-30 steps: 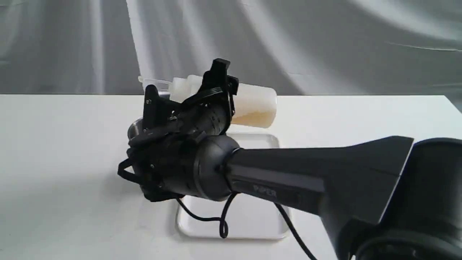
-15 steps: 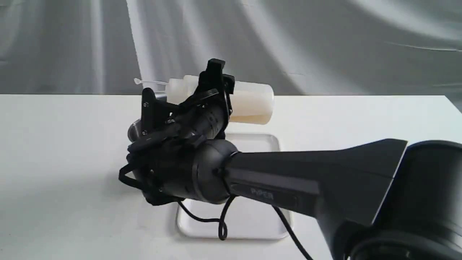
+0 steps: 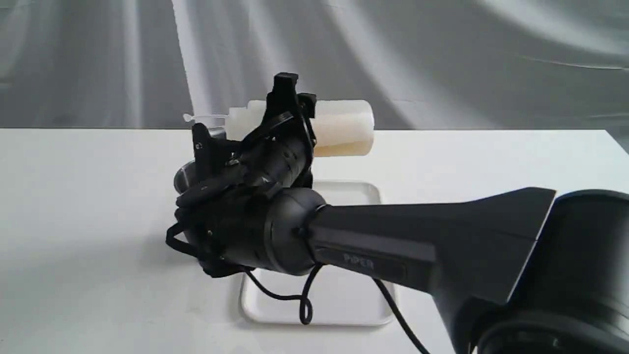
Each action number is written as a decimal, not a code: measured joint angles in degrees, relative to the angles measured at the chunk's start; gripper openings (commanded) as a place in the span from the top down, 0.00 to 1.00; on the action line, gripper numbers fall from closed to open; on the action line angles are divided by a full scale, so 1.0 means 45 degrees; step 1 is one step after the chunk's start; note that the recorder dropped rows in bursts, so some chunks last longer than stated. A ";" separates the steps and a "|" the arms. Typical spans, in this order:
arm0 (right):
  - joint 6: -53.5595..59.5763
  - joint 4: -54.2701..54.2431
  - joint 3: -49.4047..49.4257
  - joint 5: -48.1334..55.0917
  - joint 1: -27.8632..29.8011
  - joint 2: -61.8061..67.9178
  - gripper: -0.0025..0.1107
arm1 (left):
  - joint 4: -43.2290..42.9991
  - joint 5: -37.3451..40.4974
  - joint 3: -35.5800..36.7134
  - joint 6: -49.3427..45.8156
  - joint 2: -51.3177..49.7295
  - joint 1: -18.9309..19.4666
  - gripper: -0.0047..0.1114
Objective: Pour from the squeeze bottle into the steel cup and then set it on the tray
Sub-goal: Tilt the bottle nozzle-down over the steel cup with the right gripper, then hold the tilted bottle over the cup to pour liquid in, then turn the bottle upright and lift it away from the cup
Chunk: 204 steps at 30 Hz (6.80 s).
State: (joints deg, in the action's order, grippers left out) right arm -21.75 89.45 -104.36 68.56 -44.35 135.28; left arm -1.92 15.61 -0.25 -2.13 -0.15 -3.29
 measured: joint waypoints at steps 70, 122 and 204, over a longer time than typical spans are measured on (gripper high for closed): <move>0.7100 0.1531 0.0000 0.0000 0.0064 0.0000 0.84 | 0.0000 0.0000 0.0000 0.0000 0.0000 0.0000 0.96; 0.8510 0.1752 0.0000 0.0000 0.0064 0.0000 0.84 | 0.0000 0.0000 0.0000 0.0000 0.0000 0.0000 0.96; -0.8186 -0.0365 0.1630 0.0045 0.0064 -0.4753 0.84 | 0.0000 0.0000 0.0000 0.0000 0.0000 0.0000 0.96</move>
State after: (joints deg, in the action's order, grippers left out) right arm -58.58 87.81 -97.03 68.76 -44.06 113.90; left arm -1.92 15.61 -0.25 -2.13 -0.15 -3.29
